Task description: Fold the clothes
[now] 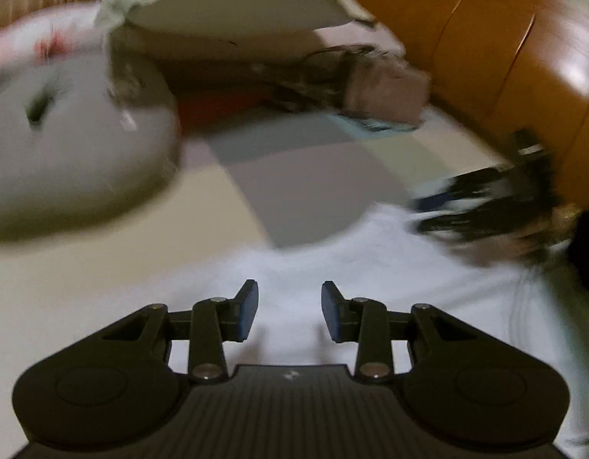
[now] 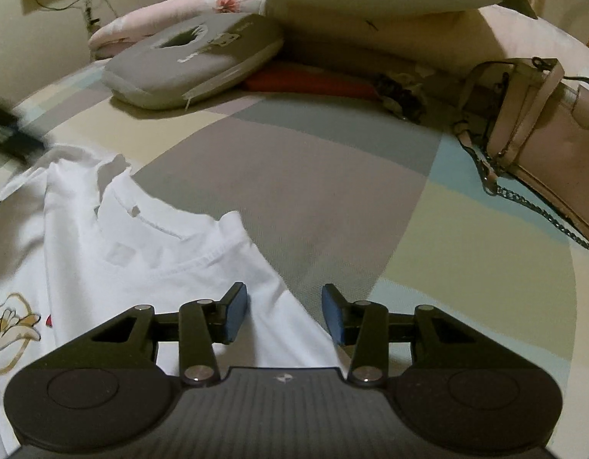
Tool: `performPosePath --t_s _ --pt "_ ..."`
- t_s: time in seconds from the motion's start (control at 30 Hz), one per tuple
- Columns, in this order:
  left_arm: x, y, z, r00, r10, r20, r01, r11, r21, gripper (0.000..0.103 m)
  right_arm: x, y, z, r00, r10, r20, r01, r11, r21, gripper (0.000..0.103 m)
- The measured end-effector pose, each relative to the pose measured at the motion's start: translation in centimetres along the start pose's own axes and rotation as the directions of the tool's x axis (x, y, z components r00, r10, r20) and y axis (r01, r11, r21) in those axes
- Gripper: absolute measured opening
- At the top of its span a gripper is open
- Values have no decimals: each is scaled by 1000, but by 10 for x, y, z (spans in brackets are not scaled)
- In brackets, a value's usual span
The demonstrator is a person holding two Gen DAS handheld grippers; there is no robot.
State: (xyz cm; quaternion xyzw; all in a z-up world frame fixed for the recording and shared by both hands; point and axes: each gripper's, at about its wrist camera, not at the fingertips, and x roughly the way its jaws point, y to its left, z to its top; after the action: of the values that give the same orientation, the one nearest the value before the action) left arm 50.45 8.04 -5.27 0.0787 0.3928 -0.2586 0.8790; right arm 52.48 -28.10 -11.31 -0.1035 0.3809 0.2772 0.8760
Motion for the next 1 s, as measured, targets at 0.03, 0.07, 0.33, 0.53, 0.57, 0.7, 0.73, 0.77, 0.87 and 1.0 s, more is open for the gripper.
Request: performPosePath --t_s 0.03,0.07,0.33,0.53,0.57,0.7,0.73,0.77,0.87,1.0 --pt "11 4 2 999 28 -29 -26 999 46 34 1 1 0 1000 5 -2 -5 1000 -8 49" --pt "22 8 3 997 57 -58 -52 994 93 34 1 1 1 1000 10 -3 -10 1000 -15 49" --pt "41 18 -19 988 98 -116 -75 980 186 15 1 6 -4 999 31 20 -30 999 -45 23" --pt "31 3 -22 992 125 -24 -116 962 247 0 -8 19 0 998 -30 64 35 997 -74 7" --pt "27 6 -19 992 125 4 -122 967 222 0 -11 19 3 996 -46 81 52 996 -74 7" --pt "25 18 -8 987 146 64 -154 980 129 0 -13 5 19 983 -121 136 123 992 -5 7" --pt "29 20 -6 986 158 57 -163 981 109 0 -8 1 20 982 -135 131 134 991 13 7" --pt "36 21 -5 984 173 44 -177 979 99 2 -1 -2 21 982 -148 120 145 989 28 7" --pt "55 26 -9 974 224 -25 -223 974 35 12 22 -2 16 983 -174 55 173 984 31 10" --pt "35 25 -9 969 242 49 -243 970 17 14 3 1 18 977 -195 90 191 980 53 17"
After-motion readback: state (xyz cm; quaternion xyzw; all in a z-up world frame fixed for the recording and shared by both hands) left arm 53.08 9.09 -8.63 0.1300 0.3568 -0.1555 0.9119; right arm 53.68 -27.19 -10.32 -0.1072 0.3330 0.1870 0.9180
